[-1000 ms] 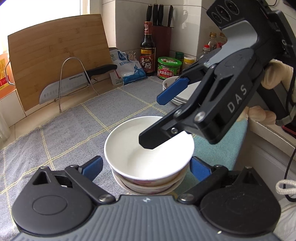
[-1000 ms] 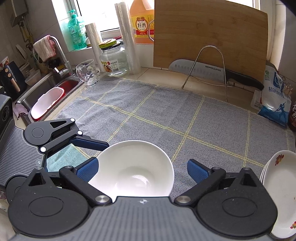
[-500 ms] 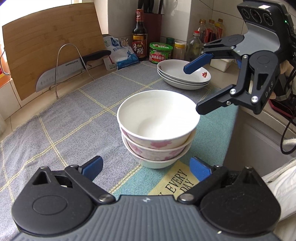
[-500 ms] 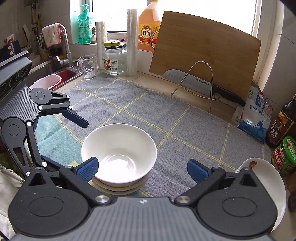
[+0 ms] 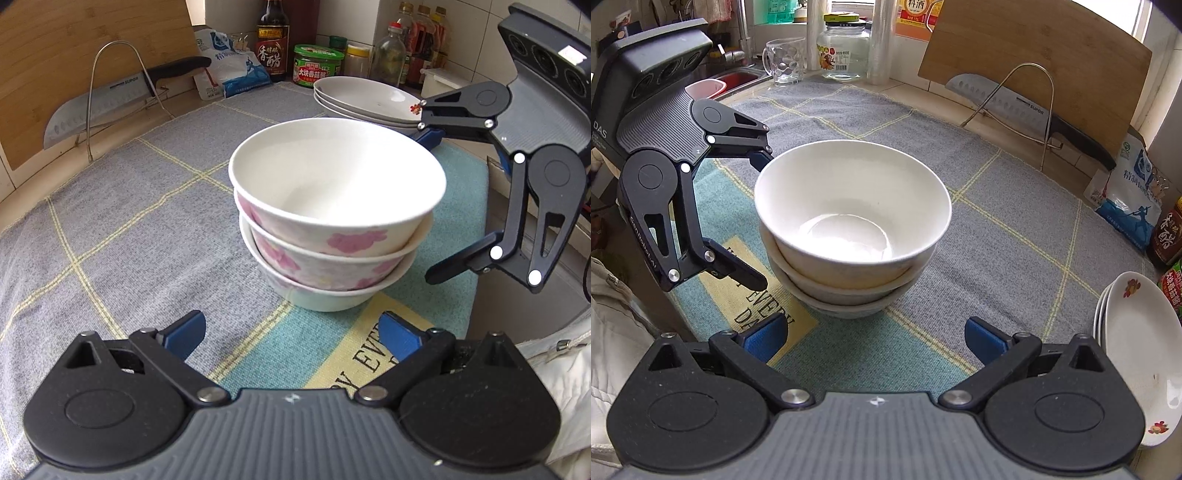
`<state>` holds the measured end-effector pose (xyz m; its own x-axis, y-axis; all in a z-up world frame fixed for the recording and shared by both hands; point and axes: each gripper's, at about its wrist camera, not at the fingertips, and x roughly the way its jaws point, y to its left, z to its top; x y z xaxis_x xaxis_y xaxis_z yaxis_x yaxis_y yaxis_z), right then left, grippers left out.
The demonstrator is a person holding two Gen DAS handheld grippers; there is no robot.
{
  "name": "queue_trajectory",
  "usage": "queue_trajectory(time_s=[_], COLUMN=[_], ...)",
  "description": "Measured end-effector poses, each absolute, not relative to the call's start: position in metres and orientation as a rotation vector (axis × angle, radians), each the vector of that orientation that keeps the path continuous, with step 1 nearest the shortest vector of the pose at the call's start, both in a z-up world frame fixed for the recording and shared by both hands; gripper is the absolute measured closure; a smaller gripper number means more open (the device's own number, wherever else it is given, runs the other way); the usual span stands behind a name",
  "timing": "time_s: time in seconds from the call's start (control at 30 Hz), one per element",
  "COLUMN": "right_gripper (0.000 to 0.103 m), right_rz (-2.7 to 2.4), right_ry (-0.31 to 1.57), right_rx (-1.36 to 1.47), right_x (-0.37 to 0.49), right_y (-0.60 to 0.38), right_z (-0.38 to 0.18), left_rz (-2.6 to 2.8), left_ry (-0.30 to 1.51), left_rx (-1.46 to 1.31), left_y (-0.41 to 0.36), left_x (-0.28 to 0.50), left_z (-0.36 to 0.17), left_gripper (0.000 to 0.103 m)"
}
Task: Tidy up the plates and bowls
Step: 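Clamp the three-bowl stack from opposite sides with the left and right grippers, then carry the bowl stack with both grippers over the flower plate stack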
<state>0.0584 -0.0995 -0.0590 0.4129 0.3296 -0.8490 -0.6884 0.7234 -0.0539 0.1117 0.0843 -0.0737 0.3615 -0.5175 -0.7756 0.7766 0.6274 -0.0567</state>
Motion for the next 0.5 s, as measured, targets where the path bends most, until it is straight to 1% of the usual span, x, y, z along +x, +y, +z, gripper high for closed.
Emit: queue_trajectory(time_s=[0.17, 0.5], right_gripper=[0.000, 0.001], right_rz=[0.692, 0.808], right_ry=[0.946, 0.950], right_rx=[-0.430, -0.454], right_x=[0.066, 0.081], right_y=[-0.095, -0.087], right_z=[-0.071, -0.070], left_rz=[-0.901, -1.014], left_ry=[0.823, 0.802], left_rx=[0.377, 0.469], left_y=[0.079, 0.071], left_x=[0.117, 0.125], left_z=[-0.073, -0.074], left_gripper=[0.004, 0.006])
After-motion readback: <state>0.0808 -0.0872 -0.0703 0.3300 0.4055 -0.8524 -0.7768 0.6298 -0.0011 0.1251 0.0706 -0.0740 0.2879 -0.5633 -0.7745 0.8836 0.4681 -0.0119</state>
